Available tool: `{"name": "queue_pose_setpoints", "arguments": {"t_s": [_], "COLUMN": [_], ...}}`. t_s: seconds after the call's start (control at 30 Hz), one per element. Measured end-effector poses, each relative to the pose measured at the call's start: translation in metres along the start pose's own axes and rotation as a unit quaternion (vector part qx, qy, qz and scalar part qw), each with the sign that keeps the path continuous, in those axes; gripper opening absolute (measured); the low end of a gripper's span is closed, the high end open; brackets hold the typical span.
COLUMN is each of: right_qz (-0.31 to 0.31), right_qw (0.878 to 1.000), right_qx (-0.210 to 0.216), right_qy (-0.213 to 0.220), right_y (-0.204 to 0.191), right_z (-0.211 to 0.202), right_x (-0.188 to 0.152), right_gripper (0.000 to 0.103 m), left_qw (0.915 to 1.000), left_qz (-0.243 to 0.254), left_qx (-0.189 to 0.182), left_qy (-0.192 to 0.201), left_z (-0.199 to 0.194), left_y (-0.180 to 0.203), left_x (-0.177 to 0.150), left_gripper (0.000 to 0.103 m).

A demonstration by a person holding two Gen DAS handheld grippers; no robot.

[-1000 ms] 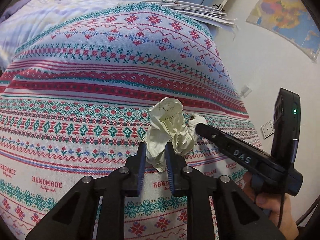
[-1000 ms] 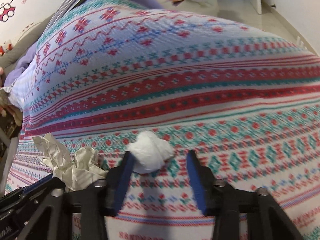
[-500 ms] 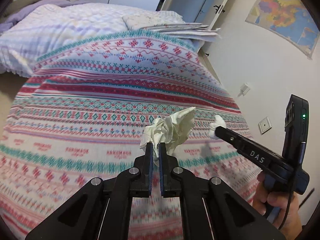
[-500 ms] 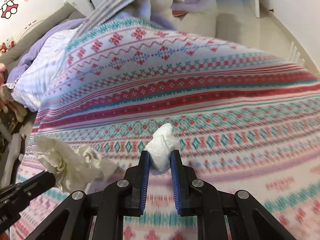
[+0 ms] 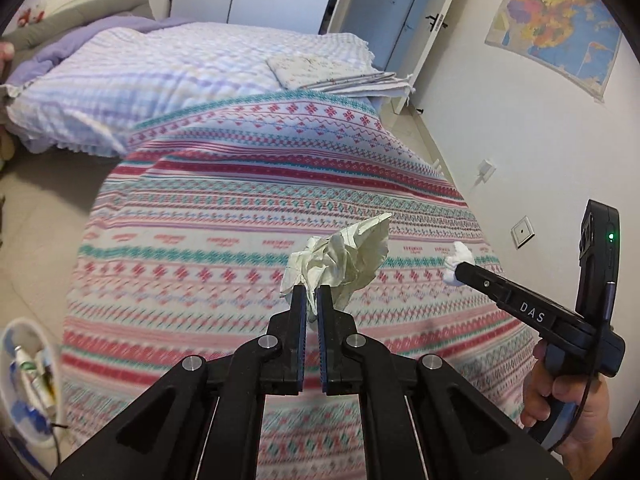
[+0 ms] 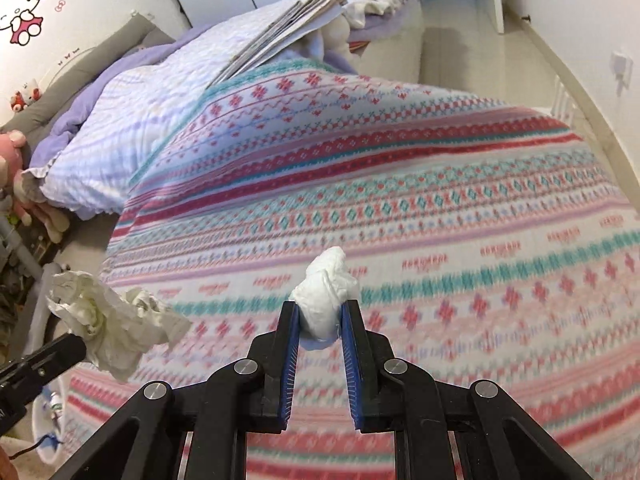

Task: Collect trash
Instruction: 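Carry both tissues to the wastebasket and release them from both grippers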

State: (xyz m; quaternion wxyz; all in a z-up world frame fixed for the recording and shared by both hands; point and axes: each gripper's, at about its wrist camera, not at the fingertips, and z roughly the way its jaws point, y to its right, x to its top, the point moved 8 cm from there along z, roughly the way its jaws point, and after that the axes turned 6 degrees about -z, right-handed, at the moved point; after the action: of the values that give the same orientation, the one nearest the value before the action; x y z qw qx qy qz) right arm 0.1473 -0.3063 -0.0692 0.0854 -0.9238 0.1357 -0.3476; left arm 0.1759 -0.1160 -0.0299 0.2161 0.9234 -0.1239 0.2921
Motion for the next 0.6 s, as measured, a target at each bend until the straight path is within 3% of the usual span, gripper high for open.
{"name": "queue_pose_setpoints", "arguments": {"t_s": [0.33, 0.6], "right_qz": [-0.024, -0.040], "right_qw": [0.999, 0.996], "right_qx": [0.027, 0.043], "right_qy": [-0.015, -0.066], "right_y": [-0.047, -0.077], "right_z": [-0.030, -0.018], "right_x": [-0.040, -0.078], "right_gripper": [0.019, 0.019], "left_qw": [0.9993, 0.9966], "left_qz": [-0.026, -0.056], "left_qx": [0.027, 0.056], "left_qy": [-0.002, -0.023], "left_z": [-0.050, -0.071], "left_y": [-0.048, -0.109], "left_x": [-0.031, -0.054], "left_gripper": [0.005, 0.005]}}
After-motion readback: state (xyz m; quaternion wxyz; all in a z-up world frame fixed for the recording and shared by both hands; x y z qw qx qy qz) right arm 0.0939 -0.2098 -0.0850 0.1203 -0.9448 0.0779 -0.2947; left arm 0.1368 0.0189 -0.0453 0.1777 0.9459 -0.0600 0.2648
